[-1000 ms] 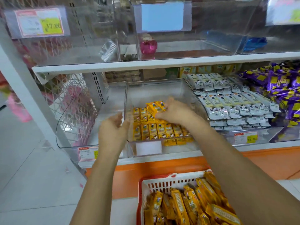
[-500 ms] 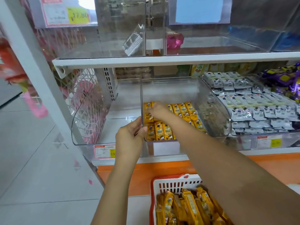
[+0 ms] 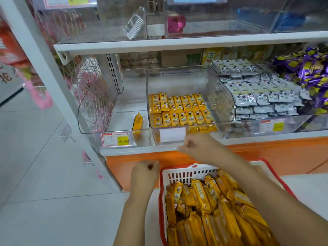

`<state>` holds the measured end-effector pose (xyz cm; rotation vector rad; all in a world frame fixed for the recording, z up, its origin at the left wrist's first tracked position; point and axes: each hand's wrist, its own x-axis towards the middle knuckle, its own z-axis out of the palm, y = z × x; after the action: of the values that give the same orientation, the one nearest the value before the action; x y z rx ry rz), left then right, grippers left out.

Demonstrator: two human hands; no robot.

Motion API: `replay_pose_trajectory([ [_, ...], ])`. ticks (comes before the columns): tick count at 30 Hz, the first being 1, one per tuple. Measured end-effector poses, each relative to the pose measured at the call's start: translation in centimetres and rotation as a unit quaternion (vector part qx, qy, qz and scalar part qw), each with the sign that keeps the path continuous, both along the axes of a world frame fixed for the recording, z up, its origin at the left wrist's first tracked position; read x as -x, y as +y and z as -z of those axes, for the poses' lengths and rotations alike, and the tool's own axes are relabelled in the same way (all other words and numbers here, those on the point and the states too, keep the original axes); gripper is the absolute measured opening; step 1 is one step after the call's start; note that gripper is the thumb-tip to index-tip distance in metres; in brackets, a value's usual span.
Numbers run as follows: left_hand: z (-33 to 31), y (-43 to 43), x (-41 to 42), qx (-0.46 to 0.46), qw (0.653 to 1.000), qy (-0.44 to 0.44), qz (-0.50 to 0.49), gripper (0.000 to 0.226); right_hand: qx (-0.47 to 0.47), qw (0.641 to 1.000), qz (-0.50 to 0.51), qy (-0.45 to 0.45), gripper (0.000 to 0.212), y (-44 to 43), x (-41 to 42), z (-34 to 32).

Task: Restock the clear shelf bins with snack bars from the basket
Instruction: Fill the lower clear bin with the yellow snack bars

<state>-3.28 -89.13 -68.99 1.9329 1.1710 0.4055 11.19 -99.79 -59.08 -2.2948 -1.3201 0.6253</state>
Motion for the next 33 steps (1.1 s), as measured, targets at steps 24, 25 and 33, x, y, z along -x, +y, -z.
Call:
replay_pose_trajectory([
  [24,4.9,-5.9,0.1,0.089,0.995,0.026,0.036,0.021,0.039,0.92,0.247,0.301,0.031,-4.8,1.1,16.5],
  [25,4.2,-5.8,-0.3,0.164,0.985,-0.025,0.053,0.022,-0.019,0.892,0.249,0.376,0.037,-5.6,1.3,15.2],
  [33,-0.6,-8.2,-3.0,0.448,0.849,-0.238,0.147,0.028,-0.204,0.805,0.192,0.523,0.051,-10.8,1.9,8.8],
])
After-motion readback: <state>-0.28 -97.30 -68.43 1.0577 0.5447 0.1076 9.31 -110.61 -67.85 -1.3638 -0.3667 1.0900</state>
